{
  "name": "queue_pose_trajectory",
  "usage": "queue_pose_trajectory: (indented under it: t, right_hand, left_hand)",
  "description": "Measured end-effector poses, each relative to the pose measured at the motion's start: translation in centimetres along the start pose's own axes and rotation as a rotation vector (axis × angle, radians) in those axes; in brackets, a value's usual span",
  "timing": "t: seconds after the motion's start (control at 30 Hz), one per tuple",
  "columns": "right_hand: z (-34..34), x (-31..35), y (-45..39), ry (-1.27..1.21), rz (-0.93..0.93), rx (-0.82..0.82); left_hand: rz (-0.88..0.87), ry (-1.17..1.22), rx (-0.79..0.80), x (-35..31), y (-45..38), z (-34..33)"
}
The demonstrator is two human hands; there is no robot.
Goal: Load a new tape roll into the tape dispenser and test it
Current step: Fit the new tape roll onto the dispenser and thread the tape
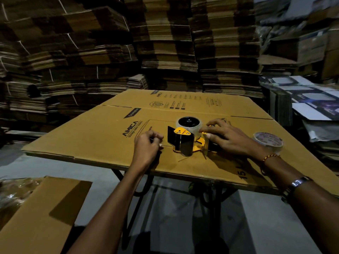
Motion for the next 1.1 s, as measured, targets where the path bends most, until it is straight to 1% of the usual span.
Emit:
queue_pose_trajectory:
  t: [0.07, 0.2, 0.27, 0.33, 0.47, 0.53, 0.6, 0.73, 0.9, 0.97, 1.0, 1.1]
  right_hand:
    - [0.5, 0.4, 0.2, -0.035, -0.005, -0.022]
    - [2.9, 2.0, 1.0, -0.034, 0.007, -0.240]
    - [3.6, 2.7, 1.1, -0.036, 0.018, -0.301]
    - [3.4, 2.8, 1.0, -0.048, 0.010, -0.284]
    - [2.3, 2.7, 1.0, -0.047, -0.005, -0.207]
    - [1.8, 2.8, 1.2, -0.052, 0.000, -0.196]
    - [1.5, 2.9, 1.4, -0.052, -0.013, -0.205]
    - [1.3, 3.1, 1.5, -0.061, -0.024, -0.207]
    - [1.1, 3.2, 1.4, -0.050, -0.045, -0.210]
    - [1.1, 3.2, 1.4, -0.047, -0.048, -0.212]
    - [1.1, 3.2, 1.5, -0.046, -0.046, -0.218]
    - [1.0, 3.4, 1.6, -0.026, -0.038, -0.235]
  left_hand:
    - [-0.013, -0.025, 0.039, -0.1, 0.6, 0.1]
    - [0.005, 0.025, 0.094, -0.2, 0.9, 0.4]
    - [0.003, 0.038, 0.106, -0.3, 1.0, 0.5]
    - [0.007, 0.058, 0.119, -0.2, 1.1, 0.3]
    - [0.008, 0.180, 0.145, -0.3, 1.2, 0.2]
    - [0.056, 0.243, 0.205, -0.3, 1.2, -0.1]
    - [0.118, 0.256, 0.240, 0.0, 1.2, -0.4]
    - [0.132, 0.092, 0.169, 0.1, 1.2, -0.3]
    - [0.126, 0.038, 0.101, -0.5, 1.6, 0.0]
    - [0.078, -0.051, 0.050, -1.1, 1.6, 0.4]
    - [0.037, -0.088, 0.046, -1.3, 1.6, 0.3]
    - [-0.019, -0.167, 0.139, -1.8, 1.6, -0.4]
Point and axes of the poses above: each hand's wrist, its own y-axis away from the middle knuckle, its own z-axis out of the back of the hand, x = y × z, the point moved 8 cm from there along -y, towards the middle knuckle, and after that the axes turned 5 degrees about y, right-handed, at the moved point
